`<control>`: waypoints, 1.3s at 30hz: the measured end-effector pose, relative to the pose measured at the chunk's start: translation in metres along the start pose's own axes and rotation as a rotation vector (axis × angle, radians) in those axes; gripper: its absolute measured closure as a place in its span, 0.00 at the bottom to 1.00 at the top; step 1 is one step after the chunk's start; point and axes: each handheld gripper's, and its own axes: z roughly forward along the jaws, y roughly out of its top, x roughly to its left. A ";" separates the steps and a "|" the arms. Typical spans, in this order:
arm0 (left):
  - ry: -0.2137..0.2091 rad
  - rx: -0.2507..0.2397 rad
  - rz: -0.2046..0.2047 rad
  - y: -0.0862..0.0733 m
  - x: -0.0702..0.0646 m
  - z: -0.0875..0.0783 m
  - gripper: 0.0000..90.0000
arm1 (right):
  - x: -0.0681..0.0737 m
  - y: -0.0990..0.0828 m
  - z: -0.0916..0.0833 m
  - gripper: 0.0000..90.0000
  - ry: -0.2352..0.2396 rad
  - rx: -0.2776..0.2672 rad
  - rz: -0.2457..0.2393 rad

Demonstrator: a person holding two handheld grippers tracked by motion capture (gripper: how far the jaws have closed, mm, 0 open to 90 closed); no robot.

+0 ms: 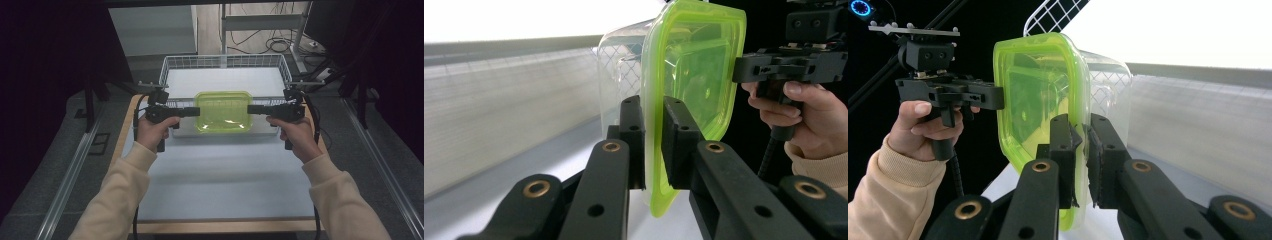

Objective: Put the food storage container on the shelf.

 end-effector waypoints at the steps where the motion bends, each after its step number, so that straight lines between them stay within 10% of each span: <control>1: 0.000 0.000 0.000 0.000 0.000 0.000 0.90 | 0.000 0.001 0.000 0.92 0.002 0.000 0.000; 39: 0.031 -0.009 -0.047 0.068 0.020 0.014 0.90 | -0.019 0.067 0.014 0.91 -0.057 -0.022 0.059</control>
